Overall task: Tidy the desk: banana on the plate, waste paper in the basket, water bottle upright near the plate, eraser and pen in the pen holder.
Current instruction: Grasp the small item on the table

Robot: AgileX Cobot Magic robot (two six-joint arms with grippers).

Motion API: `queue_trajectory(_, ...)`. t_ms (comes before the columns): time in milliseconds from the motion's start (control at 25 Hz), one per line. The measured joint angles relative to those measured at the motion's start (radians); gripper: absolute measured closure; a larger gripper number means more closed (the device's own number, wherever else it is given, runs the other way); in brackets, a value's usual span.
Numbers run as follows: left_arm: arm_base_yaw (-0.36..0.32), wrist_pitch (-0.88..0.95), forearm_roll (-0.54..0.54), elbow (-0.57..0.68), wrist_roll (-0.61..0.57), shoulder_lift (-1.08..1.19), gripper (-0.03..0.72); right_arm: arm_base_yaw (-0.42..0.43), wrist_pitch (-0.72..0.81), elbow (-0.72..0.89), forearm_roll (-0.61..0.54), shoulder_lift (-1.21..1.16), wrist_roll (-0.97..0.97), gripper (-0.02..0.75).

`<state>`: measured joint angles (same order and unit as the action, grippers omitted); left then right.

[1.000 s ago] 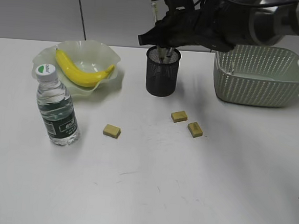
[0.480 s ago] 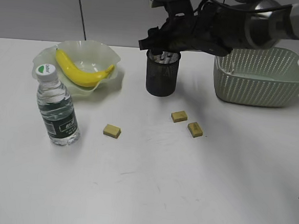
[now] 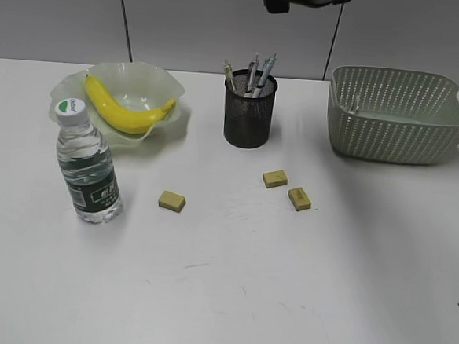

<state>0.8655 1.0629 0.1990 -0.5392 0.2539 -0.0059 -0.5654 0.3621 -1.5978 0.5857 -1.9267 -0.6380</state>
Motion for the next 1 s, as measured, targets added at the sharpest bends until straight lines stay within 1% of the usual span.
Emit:
queue_trajectory(80, 0.0, 0.0, 0.0, 0.0, 0.0, 0.0, 0.423, -0.014, 0.096, 0.0, -0.091, 0.057, 0.145, 0.219)
queue_trajectory(160, 0.0, 0.0, 0.0, 0.0, 0.0, 0.0, 0.423, -0.03, 0.202, 0.0, -0.161, 0.114, 0.241, 0.219)
queue_trajectory(240, 0.0, 0.0, 0.0, 0.0, 0.0, 0.0, 0.423, -0.04, 0.303, 0.012, -0.204, 0.167, 0.316, 0.22)
queue_trajectory(320, 0.0, 0.0, 0.0, 0.0, 0.0, 0.0, 0.424, -0.05, 0.349, 0.06, -0.242, 0.242, 0.368, 0.234)
queue_trajectory(400, 0.0, 0.0, -0.002, 0.0, 0.0, 0.0, 0.424, -0.062, 0.357, 0.142, -0.274, 0.324, 0.393, 0.259)
queue_trajectory(640, 0.0, 0.0, -0.003, 0.0, 0.0, 0.0, 0.424, -0.081, 0.356, 0.487, -0.341, 0.637, 0.408, 0.328)
queue_trajectory(800, 0.0, 0.0, -0.003, 0.0, 0.0, 0.0, 0.424, -0.081, 0.41, 0.689, -0.352, 0.88, 0.409, 0.339)
queue_trajectory(1000, 0.0, 0.0, -0.003, 0.0, 0.0, 0.0, 0.425, -0.081, 0.511, 0.868, -0.369, 1.214, 0.409, 0.344)
